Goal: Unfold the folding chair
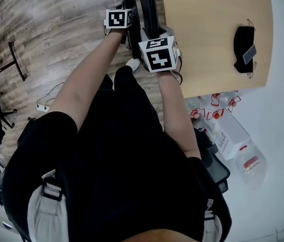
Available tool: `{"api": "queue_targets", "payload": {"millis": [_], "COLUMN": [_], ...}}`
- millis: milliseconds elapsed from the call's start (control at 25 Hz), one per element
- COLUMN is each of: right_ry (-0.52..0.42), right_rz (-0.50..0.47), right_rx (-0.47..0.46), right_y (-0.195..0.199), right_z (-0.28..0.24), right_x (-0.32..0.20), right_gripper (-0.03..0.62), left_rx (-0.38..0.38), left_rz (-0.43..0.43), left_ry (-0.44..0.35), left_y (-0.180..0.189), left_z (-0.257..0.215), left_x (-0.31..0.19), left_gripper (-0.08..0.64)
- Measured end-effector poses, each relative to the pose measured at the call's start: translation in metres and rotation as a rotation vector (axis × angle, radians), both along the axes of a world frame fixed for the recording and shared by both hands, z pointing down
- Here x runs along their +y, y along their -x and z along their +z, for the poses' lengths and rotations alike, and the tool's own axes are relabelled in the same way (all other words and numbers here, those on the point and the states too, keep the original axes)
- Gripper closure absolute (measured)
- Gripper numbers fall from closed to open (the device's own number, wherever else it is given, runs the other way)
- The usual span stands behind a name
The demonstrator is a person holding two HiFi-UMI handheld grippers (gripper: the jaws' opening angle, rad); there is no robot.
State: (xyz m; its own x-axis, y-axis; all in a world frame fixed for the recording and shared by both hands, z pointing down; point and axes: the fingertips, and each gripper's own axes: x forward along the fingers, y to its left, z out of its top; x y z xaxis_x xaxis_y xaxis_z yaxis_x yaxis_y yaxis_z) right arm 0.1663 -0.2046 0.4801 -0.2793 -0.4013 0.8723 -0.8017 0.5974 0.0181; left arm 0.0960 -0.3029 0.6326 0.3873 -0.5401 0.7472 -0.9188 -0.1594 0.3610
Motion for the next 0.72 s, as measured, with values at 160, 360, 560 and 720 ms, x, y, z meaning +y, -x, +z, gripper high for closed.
{"api": "queue_targets", "payload": {"millis": [160,360,560,720], "right_ry": [0.001,-0.003,-0.002,-0.007], "right_rz": [-0.005,-0.007,-0.010,-0.008], "right_rx": [-0.010,-0.021,-0.027,-0.022], "right_y": [0.001,-0.002,-0.001,-0.006], "right_z": [0.000,0.001,0.002,0.003], "right_x": [0.001,-0.001,-0.002,-0.003], "right_gripper": [0.442,0.442,0.442,0.442], "left_rx": [0.003,0.009,0.031,0.094], "left_rz": [-0.069,-0.123,-0.124,-0.099], "left_ry": [0.088,0.166,0.215,0.249], "left_y": [-0.011,-0.026,-0.034,-0.043], "left_z": [0.020,0.062,0.081,0.085], "left_x": [-0.003,-0.009,-0.010,-0.007], "left_gripper": [0.291,0.285,0.287,0.335]}}
